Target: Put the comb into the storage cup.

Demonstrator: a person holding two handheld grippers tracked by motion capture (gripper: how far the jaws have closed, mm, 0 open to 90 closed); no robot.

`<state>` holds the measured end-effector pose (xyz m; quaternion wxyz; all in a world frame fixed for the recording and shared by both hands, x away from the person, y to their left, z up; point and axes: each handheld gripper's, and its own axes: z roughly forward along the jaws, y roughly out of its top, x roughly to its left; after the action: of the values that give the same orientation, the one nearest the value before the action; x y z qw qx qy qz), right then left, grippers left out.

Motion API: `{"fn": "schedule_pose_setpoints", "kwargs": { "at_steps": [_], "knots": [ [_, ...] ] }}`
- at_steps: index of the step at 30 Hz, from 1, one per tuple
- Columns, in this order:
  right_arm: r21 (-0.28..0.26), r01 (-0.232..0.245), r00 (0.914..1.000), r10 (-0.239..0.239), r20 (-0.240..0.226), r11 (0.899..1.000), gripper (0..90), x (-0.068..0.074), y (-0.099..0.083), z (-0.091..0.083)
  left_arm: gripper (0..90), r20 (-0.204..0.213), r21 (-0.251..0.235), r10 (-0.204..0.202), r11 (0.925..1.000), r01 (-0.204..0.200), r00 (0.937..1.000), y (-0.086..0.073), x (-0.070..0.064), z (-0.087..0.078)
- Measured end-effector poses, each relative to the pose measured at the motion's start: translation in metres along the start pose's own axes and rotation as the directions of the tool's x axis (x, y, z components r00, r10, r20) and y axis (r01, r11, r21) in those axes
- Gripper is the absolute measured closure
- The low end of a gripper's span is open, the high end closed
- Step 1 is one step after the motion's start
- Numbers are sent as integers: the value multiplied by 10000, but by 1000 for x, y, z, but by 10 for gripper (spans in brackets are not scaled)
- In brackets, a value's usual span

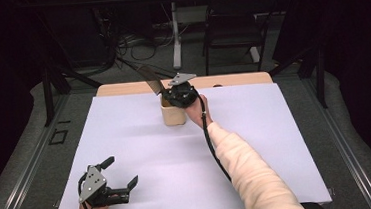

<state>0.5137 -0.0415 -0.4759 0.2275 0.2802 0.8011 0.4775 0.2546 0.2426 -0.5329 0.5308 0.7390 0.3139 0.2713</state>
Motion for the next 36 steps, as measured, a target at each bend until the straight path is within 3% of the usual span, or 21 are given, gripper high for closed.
{"fn": "schedule_pose_setpoints", "kwargs": {
  "at_steps": [36],
  "knots": [
    [489, 228, 9997, -228, 8, 9985, 715, 1, -2, 4, 6, -17, -4, 13, 10000, -13, 10000, 0, 0, 0]
  ]
}}
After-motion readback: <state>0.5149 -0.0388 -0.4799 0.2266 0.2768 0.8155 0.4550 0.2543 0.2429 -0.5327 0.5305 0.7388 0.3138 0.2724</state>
